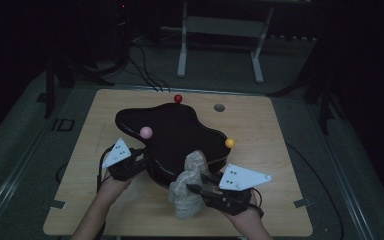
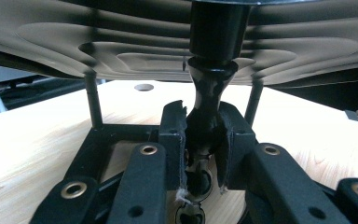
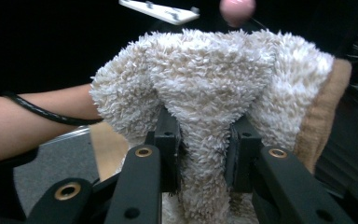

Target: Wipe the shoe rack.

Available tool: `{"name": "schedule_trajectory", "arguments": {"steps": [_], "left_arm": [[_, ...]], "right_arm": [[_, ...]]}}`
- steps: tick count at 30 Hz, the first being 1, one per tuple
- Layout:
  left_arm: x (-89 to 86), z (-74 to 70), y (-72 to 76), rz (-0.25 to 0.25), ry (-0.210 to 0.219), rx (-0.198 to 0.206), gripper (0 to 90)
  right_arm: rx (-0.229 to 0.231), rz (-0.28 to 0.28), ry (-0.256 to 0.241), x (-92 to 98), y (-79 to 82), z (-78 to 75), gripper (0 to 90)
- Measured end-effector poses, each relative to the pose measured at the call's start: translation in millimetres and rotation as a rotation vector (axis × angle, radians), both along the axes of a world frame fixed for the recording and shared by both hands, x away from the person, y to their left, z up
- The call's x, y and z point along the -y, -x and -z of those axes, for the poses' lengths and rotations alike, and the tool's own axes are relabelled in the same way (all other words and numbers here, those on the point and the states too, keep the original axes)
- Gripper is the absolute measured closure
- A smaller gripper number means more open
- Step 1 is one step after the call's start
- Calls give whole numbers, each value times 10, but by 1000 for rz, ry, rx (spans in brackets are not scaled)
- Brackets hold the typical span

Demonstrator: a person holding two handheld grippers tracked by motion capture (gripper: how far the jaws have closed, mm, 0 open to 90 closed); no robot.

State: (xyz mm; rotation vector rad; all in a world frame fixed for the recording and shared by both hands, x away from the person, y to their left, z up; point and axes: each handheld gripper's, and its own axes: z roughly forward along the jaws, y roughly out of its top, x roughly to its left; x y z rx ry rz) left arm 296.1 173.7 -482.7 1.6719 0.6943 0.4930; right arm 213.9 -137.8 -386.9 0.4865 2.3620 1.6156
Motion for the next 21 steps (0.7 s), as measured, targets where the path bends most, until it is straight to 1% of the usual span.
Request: {"name": "schedule_trajectory", "arguments": {"steps": [2, 4, 6, 7, 9, 11, 12, 13, 14, 15, 16, 17, 18, 19, 21], "left_arm": [[-2, 0, -1, 1, -1, 1, 745], [0, 1, 1, 0, 0, 2, 745], [-2, 4, -3, 2, 4, 0, 745], [-2, 3, -3, 2, 1, 1, 745], [0, 3, -1, 1, 1, 1, 745], [-3, 3, -4, 2, 1, 0, 745], [-3, 1, -4, 2, -2, 1, 745], [-3, 1, -4, 2, -2, 1, 745], [-5, 4, -4, 2, 4, -2, 745], [-7, 6, -6, 4, 7, -2, 745], [-8, 5, -6, 6, 4, -2, 745], [-7, 3, -6, 6, 2, -1, 745], [-8, 5, -6, 6, 2, -1, 745], [-7, 7, -6, 6, 6, -2, 745], [-9, 3, -6, 7, 1, -2, 745]], "right_arm": [[2, -31, 28, -99, 41, 49, 707], [-6, -73, 49, -191, 89, 104, 707], [6, -95, 65, -261, 127, 95, 706], [13, -103, 57, -282, 130, 62, 704], [29, -104, 29, -313, 123, -36, 702], [57, -100, 5, -354, 108, -118, 703], [67, -88, 9, -388, 92, -129, 703], [67, -88, 9, -388, 92, -129, 703], [57, -87, 19, -432, 69, -109, 704], [35, -110, 45, -514, 44, -33, 707], [31, -119, 59, -556, 51, -1, 706], [41, -127, 72, -595, 71, 9, 705], [47, -132, 75, -606, 77, -3, 704], [51, -133, 67, -610, 77, -36, 704], [67, -113, 35, -586, 68, -133, 698]]}}
